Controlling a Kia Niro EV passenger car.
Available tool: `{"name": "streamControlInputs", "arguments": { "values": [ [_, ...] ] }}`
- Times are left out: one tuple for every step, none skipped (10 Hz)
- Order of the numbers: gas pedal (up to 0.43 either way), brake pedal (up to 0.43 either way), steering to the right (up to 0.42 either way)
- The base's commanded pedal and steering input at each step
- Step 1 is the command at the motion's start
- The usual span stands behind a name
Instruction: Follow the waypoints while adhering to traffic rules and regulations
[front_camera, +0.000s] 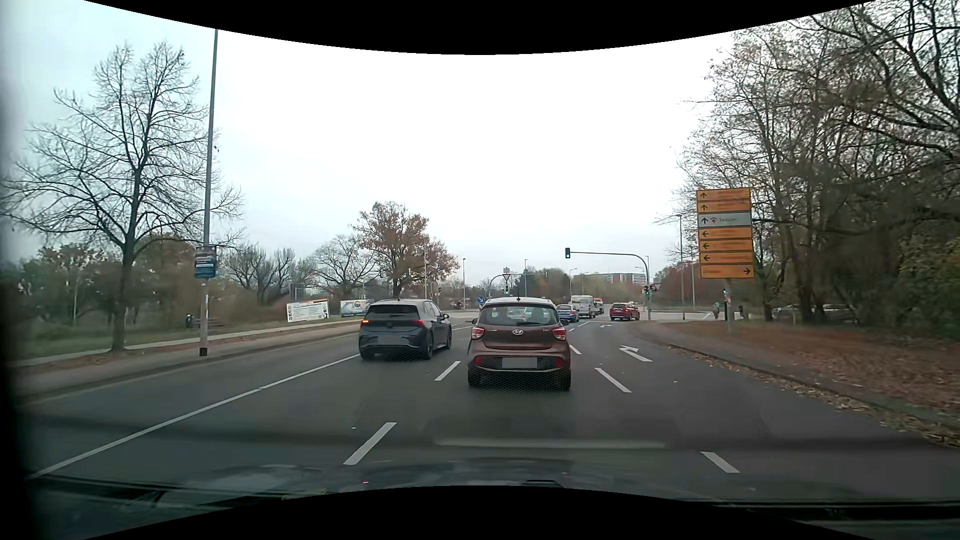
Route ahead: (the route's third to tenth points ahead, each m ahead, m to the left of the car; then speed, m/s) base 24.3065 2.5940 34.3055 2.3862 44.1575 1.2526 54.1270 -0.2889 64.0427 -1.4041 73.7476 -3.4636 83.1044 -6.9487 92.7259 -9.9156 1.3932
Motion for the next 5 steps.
{"name": "streamControlInputs", "arguments": {
  "values": [
    [0.409,0.000,0.022],
    [0.409,0.000,0.019],
    [0.421,0.000,0.017],
    [0.421,0.000,0.015],
    [0.429,0.000,0.013]
  ]
}}
